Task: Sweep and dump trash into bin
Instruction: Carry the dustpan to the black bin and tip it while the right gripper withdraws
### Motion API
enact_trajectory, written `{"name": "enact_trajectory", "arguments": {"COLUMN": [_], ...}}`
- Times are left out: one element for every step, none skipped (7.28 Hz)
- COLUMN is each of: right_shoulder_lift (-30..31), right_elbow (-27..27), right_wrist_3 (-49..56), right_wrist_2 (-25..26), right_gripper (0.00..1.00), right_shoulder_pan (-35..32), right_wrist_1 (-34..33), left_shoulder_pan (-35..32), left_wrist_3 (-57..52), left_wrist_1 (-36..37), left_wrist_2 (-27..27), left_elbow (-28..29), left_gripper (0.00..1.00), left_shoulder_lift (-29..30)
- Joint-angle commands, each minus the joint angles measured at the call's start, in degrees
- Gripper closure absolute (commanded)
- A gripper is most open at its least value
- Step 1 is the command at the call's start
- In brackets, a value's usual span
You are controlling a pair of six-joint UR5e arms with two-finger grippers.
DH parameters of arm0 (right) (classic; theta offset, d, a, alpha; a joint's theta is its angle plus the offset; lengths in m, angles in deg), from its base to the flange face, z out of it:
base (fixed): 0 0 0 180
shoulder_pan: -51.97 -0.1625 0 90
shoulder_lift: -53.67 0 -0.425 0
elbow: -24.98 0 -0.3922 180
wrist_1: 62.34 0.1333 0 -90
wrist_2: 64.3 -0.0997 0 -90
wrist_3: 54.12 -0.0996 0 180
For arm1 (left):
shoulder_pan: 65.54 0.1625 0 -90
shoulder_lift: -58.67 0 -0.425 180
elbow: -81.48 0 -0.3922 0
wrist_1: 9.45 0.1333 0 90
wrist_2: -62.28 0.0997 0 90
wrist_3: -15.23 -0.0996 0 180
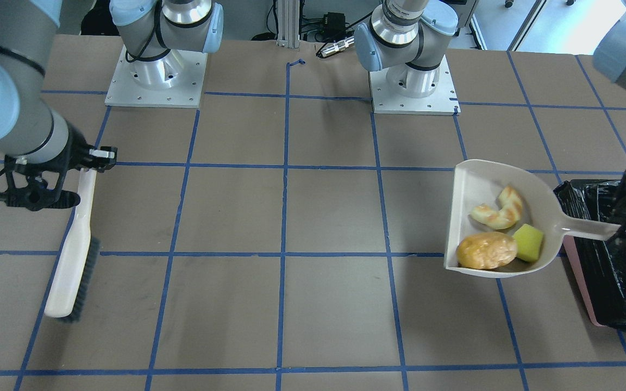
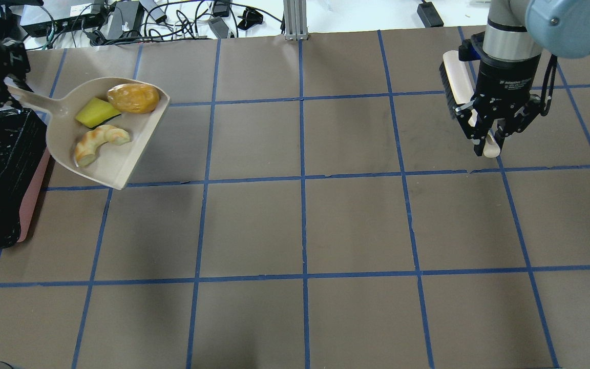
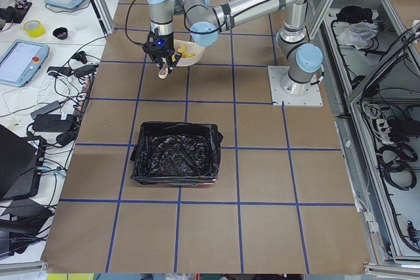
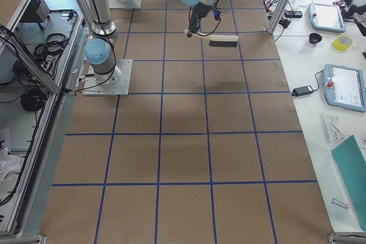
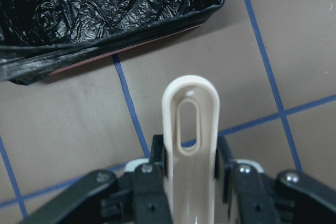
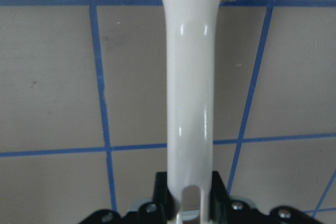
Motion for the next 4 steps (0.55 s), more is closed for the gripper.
{"name": "enact_trajectory", "arguments": {"right_shoulder_lift": [-6.91,-7.19,-7.89,-9.29], "right_elbow": [-1.20,-3.21,-5.93,-8.56], "right_wrist_3": [9.72,12.29,12.67,12.93], "right_wrist_2": [1.42,1.51,4.12,5.37], "right_gripper": [1.00,1.00,1.00,1.00], "right_shoulder_pan": [9.34,11.74,11.85,11.85], "right_wrist_1": [-9.32,-13.02,-20.11,-25.40], "left_shoulder_pan": [10.52,13.53,15.47,18.02], "left_wrist_3": [-15.75,-19.75,-23.18,-25.65], "left_wrist_1": [-0.19,-0.19,0.07,-0.01], "left_wrist_2": [-0.29,-0.12,-0.12,-0.47], "left_elbow": [4.67,7.74,10.30,13.45], "left_gripper": [1.00,1.00,1.00,1.00], "left_shoulder_lift": [1.20,2.52,4.10,6.21]}}
